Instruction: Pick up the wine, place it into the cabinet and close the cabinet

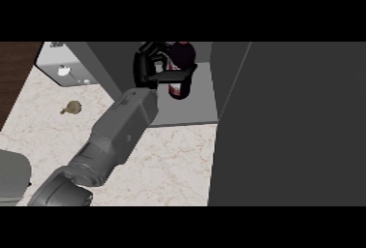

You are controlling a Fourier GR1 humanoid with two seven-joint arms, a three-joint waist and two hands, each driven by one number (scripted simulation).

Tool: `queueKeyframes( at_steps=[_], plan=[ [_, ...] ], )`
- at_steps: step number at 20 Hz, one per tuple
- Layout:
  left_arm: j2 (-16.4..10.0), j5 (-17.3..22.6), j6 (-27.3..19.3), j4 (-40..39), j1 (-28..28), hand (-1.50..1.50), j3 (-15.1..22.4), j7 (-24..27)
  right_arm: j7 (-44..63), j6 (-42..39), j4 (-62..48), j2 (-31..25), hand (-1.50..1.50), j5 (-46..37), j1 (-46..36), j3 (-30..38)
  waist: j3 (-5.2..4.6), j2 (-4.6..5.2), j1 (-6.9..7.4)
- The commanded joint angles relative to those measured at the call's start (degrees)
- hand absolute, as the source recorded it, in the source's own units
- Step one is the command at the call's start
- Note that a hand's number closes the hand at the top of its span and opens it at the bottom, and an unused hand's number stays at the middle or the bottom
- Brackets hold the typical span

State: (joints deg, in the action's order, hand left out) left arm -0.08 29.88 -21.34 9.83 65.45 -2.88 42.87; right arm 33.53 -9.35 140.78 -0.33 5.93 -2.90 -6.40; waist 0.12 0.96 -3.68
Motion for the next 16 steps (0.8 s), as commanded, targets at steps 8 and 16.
queueKeyframes(
  at_steps=[8,16],
  plan=[
    [0.08,-2.67,-4.71,-4.65,-0.11,-1.5,0.63,1.33,0.07,-0.91,3.29,-0.36,-1.5,3.41,1.98,-0.03,-0.11,0.41,-0.65],
    [-0.62,-4.97,-6.59,-6.1,0.08,-1.5,1.83,0.7,1.38,-0.08,2.94,-0.15,-1.5,1.5,0.27,-1.0,-0.17,0.63,-0.87]
  ],
)
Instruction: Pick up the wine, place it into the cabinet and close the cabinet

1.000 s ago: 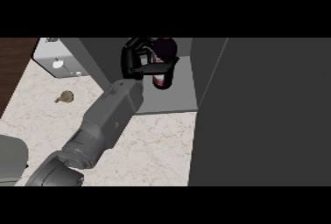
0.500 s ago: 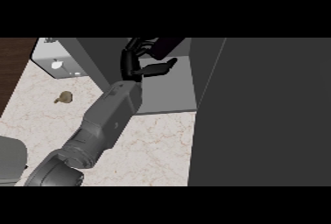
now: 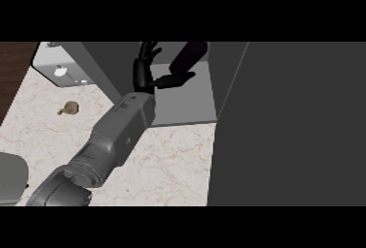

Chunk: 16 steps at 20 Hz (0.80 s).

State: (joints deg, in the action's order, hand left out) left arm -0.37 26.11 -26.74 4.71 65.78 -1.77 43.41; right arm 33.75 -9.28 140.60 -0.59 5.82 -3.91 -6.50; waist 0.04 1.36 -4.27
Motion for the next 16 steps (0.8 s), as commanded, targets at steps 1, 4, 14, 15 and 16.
queueKeyframes(
  at_steps=[1,4,14,15,16],
  plan=[
    [0.35,-1.2,-2.21,-1.12,-2.12,-1.5,0.96,2.0,-0.9,0.42,1.15,0.56,-1.5,1.02,0.53,0.37,-0.08,0.15,-0.11],
    [-1.11,-1.37,-1.02,-1.2,-2.01,-1.5,0.56,1.14,-0.24,-0.54,2.34,0.36,-1.5,2.19,2.44,-0.25,-0.09,0.38,-0.45],
    [-2.39,-0.52,2.2,0.15,-2.49,-1.5,-1.36,2.43,0.39,-0.48,0.53,0.17,-1.5,2.95,-0.34,0.65,-0.14,0.55,-0.21],
    [-1.05,-0.77,0.98,0.11,-2.78,-1.5,-1.25,3.5,0.83,-0.68,3.63,0.4,-1.5,1.73,1.69,-1.37,-0.15,0.39,-0.69],
    [-0.53,-1.04,2.25,0.48,-5.24,-1.5,-1.09,6.22,-1.05,-0.93,1.58,0.57,-1.5,1.31,1.88,-1.17,-0.12,0.33,-0.03]
  ],
)
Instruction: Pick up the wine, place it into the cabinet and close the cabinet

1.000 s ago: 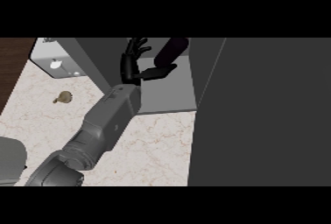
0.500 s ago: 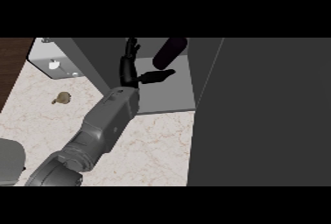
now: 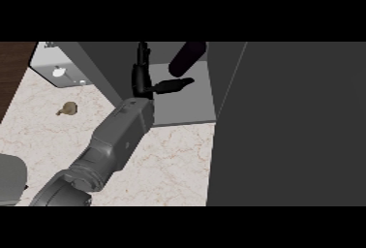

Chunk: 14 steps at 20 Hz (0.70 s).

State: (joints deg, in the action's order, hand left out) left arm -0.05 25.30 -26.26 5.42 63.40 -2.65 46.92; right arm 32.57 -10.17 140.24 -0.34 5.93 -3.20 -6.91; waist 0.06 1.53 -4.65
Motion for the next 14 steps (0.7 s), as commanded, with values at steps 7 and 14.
queueKeyframes(
  at_steps=[7,14],
  plan=[
    [-0.85,-1.71,5.46,-0.57,-1.01,-1.5,0.62,0.94,3.35,2.14,2.59,0.32,-1.5,0.33,-1.57,-1.94,-0.17,-0.06,0.69],
    [-2.34,-1.79,11.17,-0.16,-3.76,-1.5,0.62,2.37,0.5,1.4,1.97,0.14,-1.5,0.82,1.07,-1.06,-0.11,-0.35,1.48]
  ],
)
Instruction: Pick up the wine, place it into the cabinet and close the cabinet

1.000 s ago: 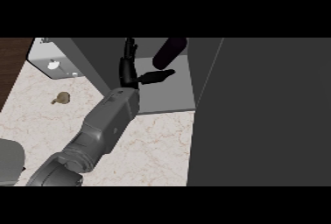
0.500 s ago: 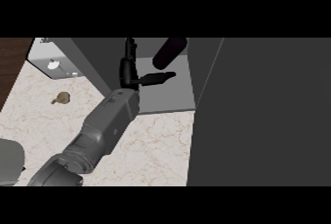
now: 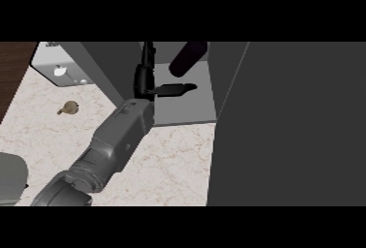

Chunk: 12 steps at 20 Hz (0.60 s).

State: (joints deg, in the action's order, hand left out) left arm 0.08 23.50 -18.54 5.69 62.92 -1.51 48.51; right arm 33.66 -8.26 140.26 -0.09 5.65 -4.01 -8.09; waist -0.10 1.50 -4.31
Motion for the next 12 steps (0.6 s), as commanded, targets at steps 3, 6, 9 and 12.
queueKeyframes(
  at_steps=[3,6,9,12],
  plan=[
    [-0.07,1.62,2.67,0.56,-2.74,-1.5,-0.66,1.05,4.15,0.43,4.74,-0.79,-1.5,2.16,-0.1,-0.11,0.02,-0.66,0.89],
    [-0.07,3.07,4.26,0.78,-3.41,-1.5,-0.33,1.0,3.54,0.28,3.1,-1.21,-1.5,3.15,-1.84,1.88,0.03,-0.68,0.7],
    [-0.07,4.16,7.15,1.44,-4.98,-1.5,-0.33,2.06,3.65,1.7,2.68,0.04,-1.5,-0.48,-1.67,-1.6,0.0,-0.8,1.33],
    [-0.07,6.54,5.73,1.17,-4.7,-1.5,0.22,3.39,2.69,1.18,0.13,-0.01,-1.5,1.01,-3.5,-0.52,0.01,-0.55,0.07]
  ],
)
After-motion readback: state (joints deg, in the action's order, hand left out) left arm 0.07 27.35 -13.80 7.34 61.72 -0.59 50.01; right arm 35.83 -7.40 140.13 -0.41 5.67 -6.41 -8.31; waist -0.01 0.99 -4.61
